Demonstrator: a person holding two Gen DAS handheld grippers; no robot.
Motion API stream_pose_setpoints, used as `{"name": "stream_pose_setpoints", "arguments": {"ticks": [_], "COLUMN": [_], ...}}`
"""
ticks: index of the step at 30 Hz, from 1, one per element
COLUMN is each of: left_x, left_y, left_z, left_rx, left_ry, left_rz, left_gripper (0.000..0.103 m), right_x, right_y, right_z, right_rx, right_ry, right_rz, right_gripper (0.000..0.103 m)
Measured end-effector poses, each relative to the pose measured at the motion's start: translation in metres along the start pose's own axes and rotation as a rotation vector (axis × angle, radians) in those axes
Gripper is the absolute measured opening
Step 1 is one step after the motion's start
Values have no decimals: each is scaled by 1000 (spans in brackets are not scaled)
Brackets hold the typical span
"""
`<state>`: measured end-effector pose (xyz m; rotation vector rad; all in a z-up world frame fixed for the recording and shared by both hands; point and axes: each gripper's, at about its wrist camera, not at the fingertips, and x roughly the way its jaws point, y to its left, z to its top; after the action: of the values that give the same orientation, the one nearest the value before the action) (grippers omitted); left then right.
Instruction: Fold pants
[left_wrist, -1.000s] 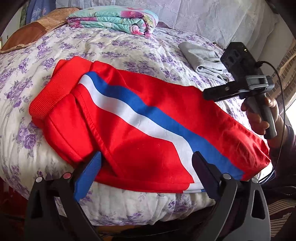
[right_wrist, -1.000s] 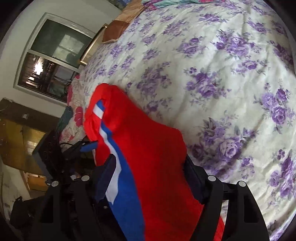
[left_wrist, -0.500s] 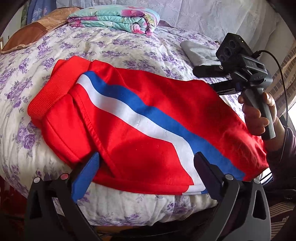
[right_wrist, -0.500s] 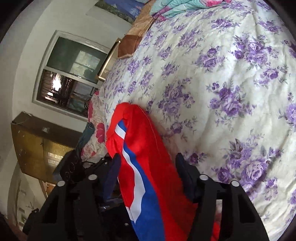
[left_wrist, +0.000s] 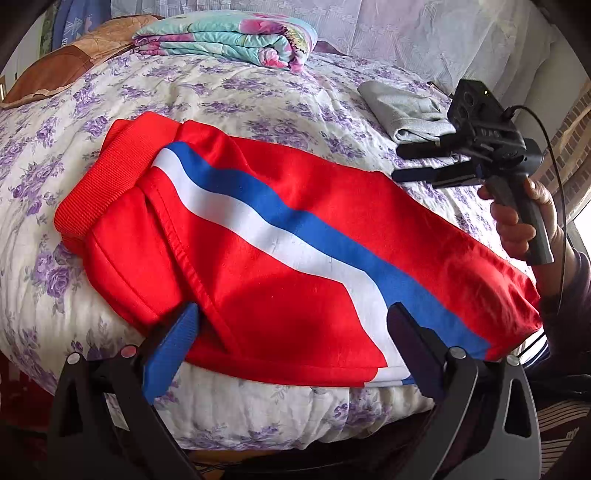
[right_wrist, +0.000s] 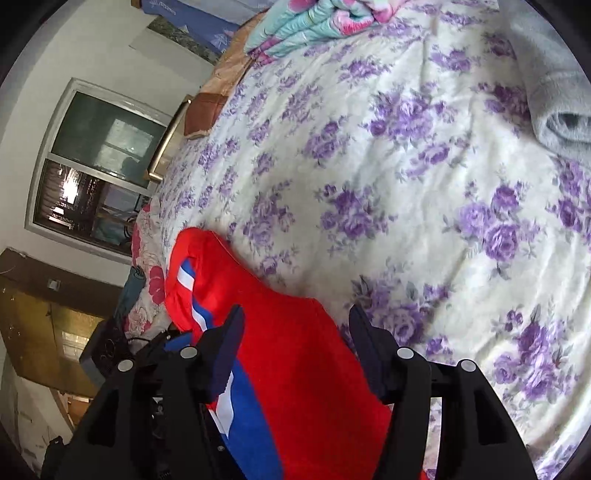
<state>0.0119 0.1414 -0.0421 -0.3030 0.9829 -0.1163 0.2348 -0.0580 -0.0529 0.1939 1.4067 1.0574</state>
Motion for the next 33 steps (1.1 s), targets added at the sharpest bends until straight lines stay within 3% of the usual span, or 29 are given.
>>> {"name": "stream_pose_setpoints", "arguments": {"ticks": [3, 8, 19, 25, 28, 33], "left_x": [-1, 1, 2, 4, 4, 3], "left_y": [1, -1, -2, -3, -3, -1], "left_z": [-1, 0, 3, 3, 3, 3], "left_rx": [0, 15, 19, 23, 21, 19], "left_ry": [-1, 11, 30, 30, 31, 30], "left_rz": [-2, 13, 24, 32, 34, 27], "left_gripper": [98, 98, 98, 98, 98, 98], "right_x": [11, 10, 28, 23, 17, 8], "right_y": [8, 25, 40, 46, 50, 24], "right_z": [-11, -17, -38, -36, -28, -26], "right_rx": [-52, -76, -75, -129, -186, -129], "right_ry": [83, 114, 272, 209, 87, 87], "right_rz": [4, 116, -4, 11, -67, -127], "right_gripper": [61, 67, 66, 67, 68, 68]}}
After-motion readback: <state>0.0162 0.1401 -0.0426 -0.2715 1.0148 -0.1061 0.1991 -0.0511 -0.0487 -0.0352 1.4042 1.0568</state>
